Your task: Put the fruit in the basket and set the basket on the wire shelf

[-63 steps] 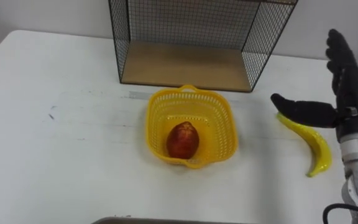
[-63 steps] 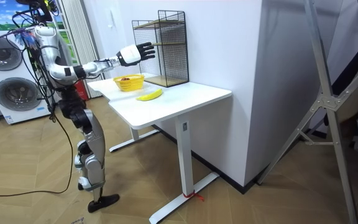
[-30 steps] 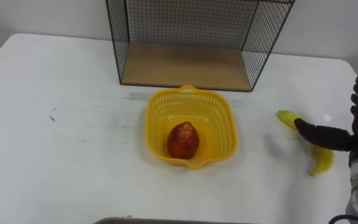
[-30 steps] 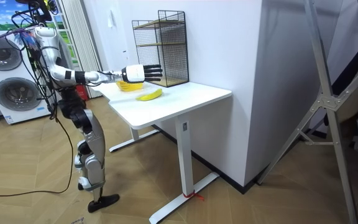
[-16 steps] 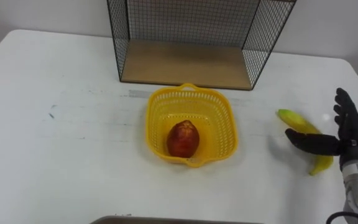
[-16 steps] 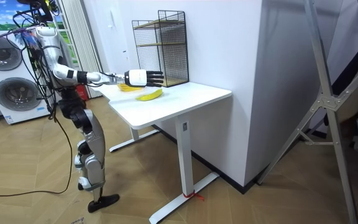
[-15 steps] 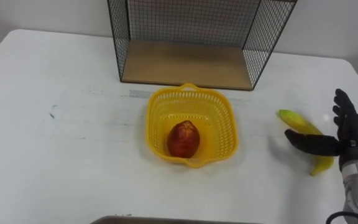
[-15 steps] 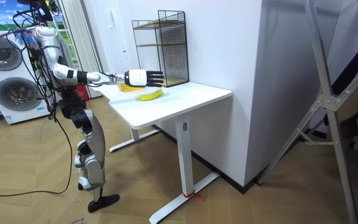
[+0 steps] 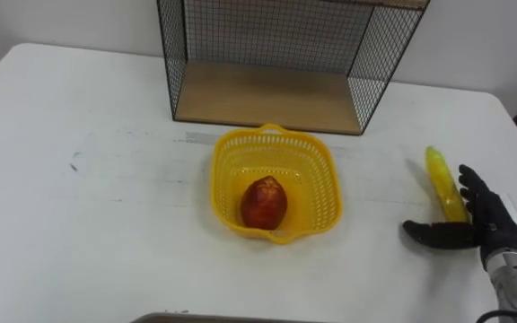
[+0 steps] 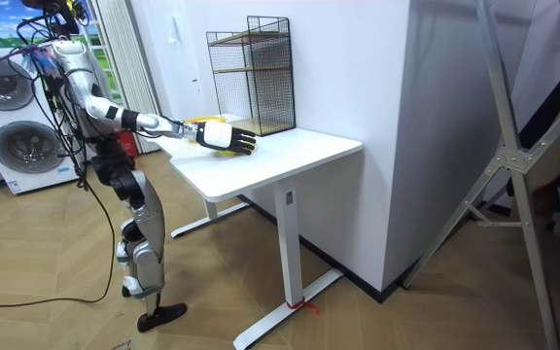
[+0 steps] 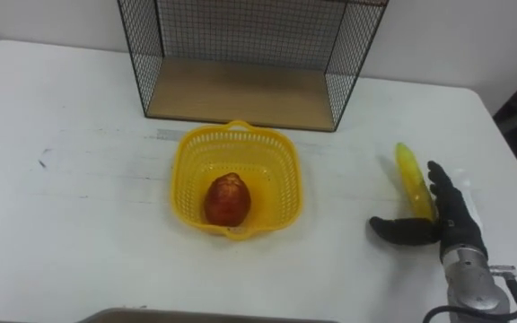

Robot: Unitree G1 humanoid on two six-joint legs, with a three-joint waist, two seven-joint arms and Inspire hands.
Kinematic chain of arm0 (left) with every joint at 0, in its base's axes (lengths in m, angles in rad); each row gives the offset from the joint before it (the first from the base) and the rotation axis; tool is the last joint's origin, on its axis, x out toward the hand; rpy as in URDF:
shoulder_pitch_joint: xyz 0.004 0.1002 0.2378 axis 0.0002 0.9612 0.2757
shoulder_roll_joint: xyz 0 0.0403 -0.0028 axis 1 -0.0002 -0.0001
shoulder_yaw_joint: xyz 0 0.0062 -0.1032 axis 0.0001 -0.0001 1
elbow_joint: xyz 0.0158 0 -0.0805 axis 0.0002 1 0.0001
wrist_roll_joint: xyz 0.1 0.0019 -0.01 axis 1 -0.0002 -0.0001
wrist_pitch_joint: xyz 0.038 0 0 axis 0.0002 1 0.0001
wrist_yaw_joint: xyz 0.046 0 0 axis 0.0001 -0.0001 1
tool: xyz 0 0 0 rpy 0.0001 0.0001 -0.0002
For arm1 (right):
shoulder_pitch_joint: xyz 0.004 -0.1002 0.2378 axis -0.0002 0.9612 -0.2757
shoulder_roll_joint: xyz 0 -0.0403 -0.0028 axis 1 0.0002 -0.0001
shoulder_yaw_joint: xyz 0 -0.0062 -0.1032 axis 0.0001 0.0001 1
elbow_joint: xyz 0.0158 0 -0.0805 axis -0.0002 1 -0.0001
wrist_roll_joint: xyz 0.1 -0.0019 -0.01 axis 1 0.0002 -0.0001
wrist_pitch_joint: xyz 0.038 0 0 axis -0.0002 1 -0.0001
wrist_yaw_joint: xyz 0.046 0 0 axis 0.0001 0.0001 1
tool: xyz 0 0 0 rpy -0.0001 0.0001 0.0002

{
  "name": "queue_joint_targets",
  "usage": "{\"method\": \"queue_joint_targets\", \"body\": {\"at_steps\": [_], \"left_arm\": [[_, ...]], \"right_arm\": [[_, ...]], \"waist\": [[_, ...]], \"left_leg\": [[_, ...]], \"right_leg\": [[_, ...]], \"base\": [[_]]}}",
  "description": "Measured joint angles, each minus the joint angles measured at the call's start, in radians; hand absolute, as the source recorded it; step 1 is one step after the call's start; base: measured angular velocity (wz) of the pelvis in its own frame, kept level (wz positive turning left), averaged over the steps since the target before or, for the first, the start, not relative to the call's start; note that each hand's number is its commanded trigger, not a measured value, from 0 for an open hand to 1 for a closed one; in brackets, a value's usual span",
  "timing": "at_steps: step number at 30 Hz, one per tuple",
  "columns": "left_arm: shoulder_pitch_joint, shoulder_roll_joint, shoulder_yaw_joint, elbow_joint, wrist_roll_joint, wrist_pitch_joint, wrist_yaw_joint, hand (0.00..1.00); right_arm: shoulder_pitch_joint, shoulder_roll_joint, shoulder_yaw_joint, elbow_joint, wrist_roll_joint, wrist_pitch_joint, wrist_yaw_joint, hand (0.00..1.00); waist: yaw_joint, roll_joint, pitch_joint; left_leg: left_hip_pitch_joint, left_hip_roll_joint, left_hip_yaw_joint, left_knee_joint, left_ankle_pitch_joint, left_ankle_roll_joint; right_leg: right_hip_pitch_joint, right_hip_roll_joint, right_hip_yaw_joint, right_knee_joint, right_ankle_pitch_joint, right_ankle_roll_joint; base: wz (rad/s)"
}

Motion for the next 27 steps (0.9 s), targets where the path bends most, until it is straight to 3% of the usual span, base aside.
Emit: {"method": "queue_joint_targets", "body": {"at_steps": [14,16,18,27], "left_arm": [[0.0,0.0,0.001,-0.006,0.001,0.014,-0.004,0.0],[0.0,0.001,0.004,-0.008,0.003,0.014,-0.004,0.0],[0.0,0.0,0.012,-0.014,0.003,0.014,-0.004,0.0],[-0.002,0.001,0.039,-0.023,0.001,0.012,-0.005,0.0]], "right_arm": [[-0.012,0.0,-0.002,0.015,-0.047,0.006,0.013,0.0],[-0.011,0.0,-0.005,0.015,-0.072,0.006,0.028,0.64],[-0.012,-0.001,-0.009,0.013,-0.085,0.007,0.035,1.0],[-0.02,-0.034,-0.054,0.012,-0.275,0.021,0.024,1.0]], "waist": [[-0.006,0.004,-0.0004],[-0.007,0.004,-0.001],[-0.007,0.003,-0.0016],[-0.006,-0.005,-0.0046]], "left_leg": [[-0.001,-0.001,-0.008,0.013,0.0,0.0],[-0.001,-0.001,-0.009,0.015,0.0,0.0],[-0.001,-0.001,-0.009,0.018,0.0,0.0],[-0.005,-0.003,-0.034,0.017,0.0,0.0]], "right_leg": [[0.01,0.0,-0.004,-0.016,0.0,0.0],[0.011,0.001,-0.005,-0.015,0.0,0.0],[0.011,0.0,-0.005,-0.015,0.0,0.0],[0.015,0.0,-0.026,-0.016,0.0,0.0]], "base": [[0.01],[0.0],[0.0],[0.07]]}}
